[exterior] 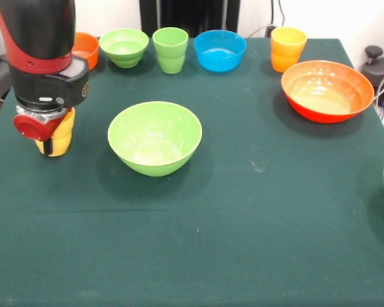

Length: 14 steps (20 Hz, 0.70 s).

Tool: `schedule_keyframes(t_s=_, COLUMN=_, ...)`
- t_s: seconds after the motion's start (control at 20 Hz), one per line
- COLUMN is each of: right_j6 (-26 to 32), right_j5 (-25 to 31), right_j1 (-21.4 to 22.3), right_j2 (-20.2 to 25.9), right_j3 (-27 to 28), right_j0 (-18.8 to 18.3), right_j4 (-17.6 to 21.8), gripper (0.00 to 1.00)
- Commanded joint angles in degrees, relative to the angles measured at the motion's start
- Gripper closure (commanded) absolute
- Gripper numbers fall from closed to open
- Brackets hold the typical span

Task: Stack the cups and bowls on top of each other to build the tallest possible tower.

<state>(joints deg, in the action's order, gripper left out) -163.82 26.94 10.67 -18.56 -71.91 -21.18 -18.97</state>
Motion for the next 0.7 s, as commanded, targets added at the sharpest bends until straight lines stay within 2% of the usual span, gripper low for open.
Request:
schedule_keyframes(t_s=0.05, right_j6=-12.11, right_j5=-0.67, right_j1=-6.58, right_j2=8.33, right_j3=-4.85, right_j0=4.69, right_j4=-5.04, gripper=1.00)
schedule_keyframes(t_s=0.2, right_j6=-13.07, right_j5=-0.41, right_j1=-6.81, right_j2=7.25, right_j3=-4.86, right_j0=6.16, right_j4=-6.90, gripper=1.00)
schedule_keyframes(t_s=0.7, right_j6=-10.52, right_j5=-2.22, right_j1=-6.49, right_j2=7.36, right_j3=-6.85, right_j0=8.03, right_j4=-10.77, gripper=1.00)
